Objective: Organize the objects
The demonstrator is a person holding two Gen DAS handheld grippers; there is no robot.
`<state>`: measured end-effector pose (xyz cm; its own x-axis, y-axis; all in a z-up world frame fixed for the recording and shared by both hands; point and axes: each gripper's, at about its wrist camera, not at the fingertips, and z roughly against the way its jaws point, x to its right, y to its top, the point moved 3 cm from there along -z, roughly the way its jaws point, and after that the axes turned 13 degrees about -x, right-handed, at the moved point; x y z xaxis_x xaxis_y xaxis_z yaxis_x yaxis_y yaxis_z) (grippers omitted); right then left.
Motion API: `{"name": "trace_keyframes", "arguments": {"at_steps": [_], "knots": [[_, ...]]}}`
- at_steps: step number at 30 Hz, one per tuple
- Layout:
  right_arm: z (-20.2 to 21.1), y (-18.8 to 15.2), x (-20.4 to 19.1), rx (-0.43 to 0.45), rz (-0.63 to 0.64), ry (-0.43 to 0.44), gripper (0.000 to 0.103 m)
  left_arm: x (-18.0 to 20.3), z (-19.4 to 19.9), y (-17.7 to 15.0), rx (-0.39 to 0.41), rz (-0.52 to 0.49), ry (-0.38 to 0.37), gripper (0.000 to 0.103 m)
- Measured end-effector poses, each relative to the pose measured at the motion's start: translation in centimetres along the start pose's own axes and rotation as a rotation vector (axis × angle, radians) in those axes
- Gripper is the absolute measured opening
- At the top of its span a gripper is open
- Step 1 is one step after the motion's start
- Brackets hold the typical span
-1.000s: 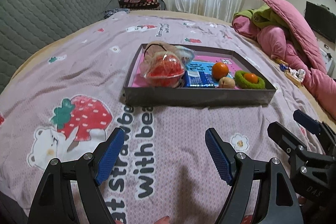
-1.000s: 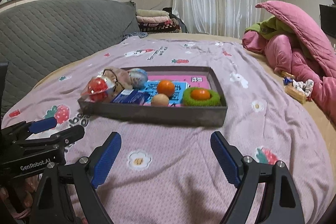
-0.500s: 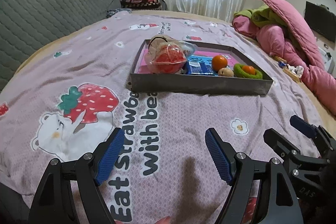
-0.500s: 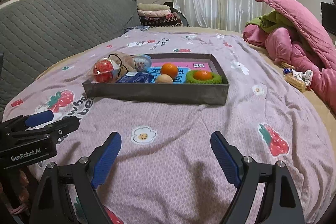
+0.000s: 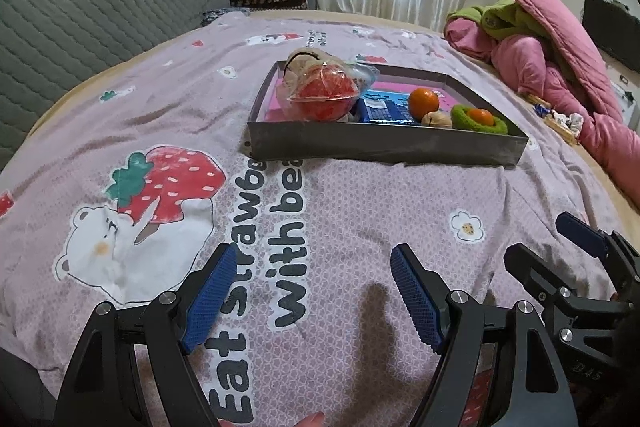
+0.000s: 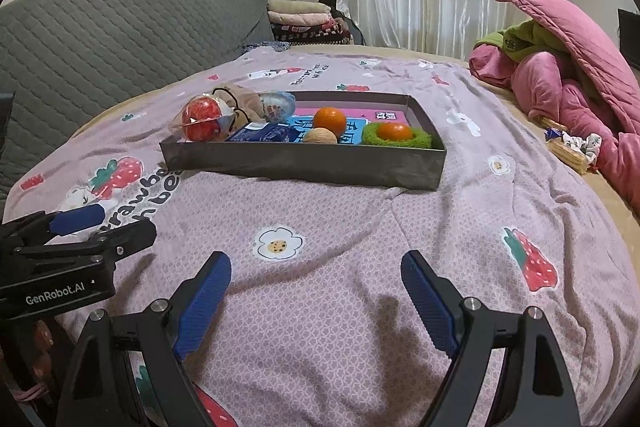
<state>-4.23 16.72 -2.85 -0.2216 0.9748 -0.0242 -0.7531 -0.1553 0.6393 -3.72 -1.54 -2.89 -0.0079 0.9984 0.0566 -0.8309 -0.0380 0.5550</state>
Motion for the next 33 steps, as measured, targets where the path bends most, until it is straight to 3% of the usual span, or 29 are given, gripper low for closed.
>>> {"name": "trace_keyframes", "arguments": {"at_steps": [33], "knots": [[-0.77, -0.04, -0.1, -0.027, 0.006, -0.001, 0.087, 0.34, -0.76, -0.1, -0.024, -0.008, 0.023, 0.08]]}}
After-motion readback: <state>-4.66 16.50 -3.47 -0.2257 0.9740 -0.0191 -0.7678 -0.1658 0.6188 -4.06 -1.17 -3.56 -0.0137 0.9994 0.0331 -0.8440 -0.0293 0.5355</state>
